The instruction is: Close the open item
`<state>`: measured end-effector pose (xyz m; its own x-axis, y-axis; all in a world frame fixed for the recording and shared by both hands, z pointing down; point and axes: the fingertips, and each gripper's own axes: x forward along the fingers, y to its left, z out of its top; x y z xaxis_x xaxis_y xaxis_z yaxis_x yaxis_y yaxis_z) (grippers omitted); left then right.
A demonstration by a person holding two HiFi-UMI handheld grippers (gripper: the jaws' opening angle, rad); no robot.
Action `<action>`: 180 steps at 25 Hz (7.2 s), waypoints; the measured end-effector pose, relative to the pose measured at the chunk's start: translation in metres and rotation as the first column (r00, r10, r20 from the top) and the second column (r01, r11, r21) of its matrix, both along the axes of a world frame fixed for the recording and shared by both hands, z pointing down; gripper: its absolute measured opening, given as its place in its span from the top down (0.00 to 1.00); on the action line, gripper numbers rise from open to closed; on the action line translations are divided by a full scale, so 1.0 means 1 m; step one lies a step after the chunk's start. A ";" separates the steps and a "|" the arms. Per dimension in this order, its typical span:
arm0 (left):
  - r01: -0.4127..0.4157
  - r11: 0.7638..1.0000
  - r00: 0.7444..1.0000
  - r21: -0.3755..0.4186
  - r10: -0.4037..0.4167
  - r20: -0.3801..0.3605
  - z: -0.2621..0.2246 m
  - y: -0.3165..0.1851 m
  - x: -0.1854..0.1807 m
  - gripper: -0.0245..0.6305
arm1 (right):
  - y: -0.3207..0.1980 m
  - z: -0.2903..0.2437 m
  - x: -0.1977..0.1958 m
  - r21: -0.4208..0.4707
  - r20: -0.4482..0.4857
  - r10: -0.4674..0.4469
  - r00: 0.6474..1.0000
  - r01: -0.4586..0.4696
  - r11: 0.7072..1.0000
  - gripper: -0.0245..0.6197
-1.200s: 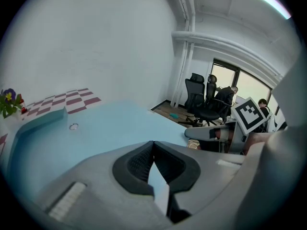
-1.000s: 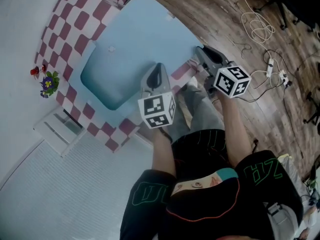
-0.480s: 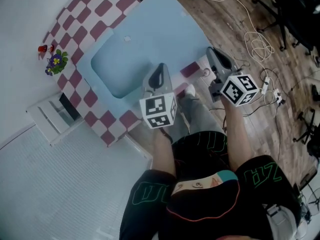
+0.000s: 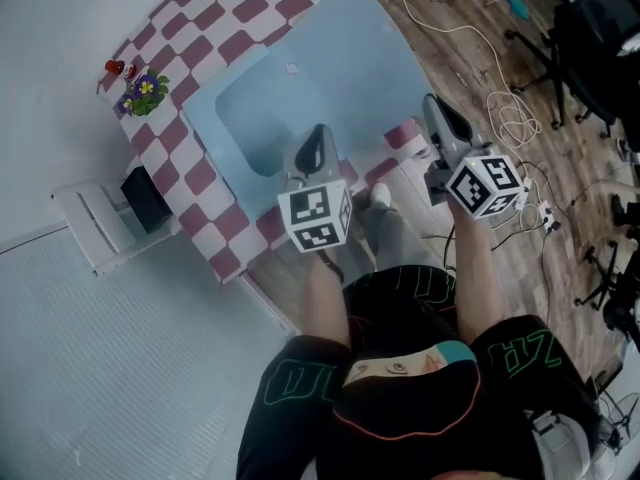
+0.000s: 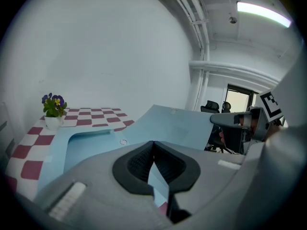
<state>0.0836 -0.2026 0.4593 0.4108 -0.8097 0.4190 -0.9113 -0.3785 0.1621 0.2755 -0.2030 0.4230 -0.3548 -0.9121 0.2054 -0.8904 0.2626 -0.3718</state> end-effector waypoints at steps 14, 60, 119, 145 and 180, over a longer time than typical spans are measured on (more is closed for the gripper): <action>0.055 0.997 0.998 0.050 -0.054 -0.010 -0.023 0.031 -0.092 0.95 | 0.024 -0.058 -0.110 0.128 -0.115 -0.106 0.988 0.120 0.985 0.95; 0.356 0.929 0.933 -0.101 -0.360 -0.021 0.026 0.108 -0.285 0.95 | 0.100 0.069 -0.380 -0.235 -0.441 -0.679 0.587 0.655 0.718 0.94; 0.390 0.921 0.908 0.018 -0.381 -0.176 -0.013 0.065 -0.296 0.95 | 0.053 0.034 -0.377 -0.171 -0.541 -0.553 0.634 0.560 0.810 0.95; 0.363 0.923 0.929 -0.129 -0.369 -0.032 0.055 -0.012 -0.323 0.95 | -0.034 0.101 -0.422 -0.394 -0.472 -0.707 0.527 0.592 0.703 0.96; 0.346 0.937 0.937 -0.041 -0.344 0.055 0.022 -0.016 -0.331 0.95 | -0.035 0.107 -0.423 -0.429 -0.497 -0.699 0.514 0.555 0.713 0.95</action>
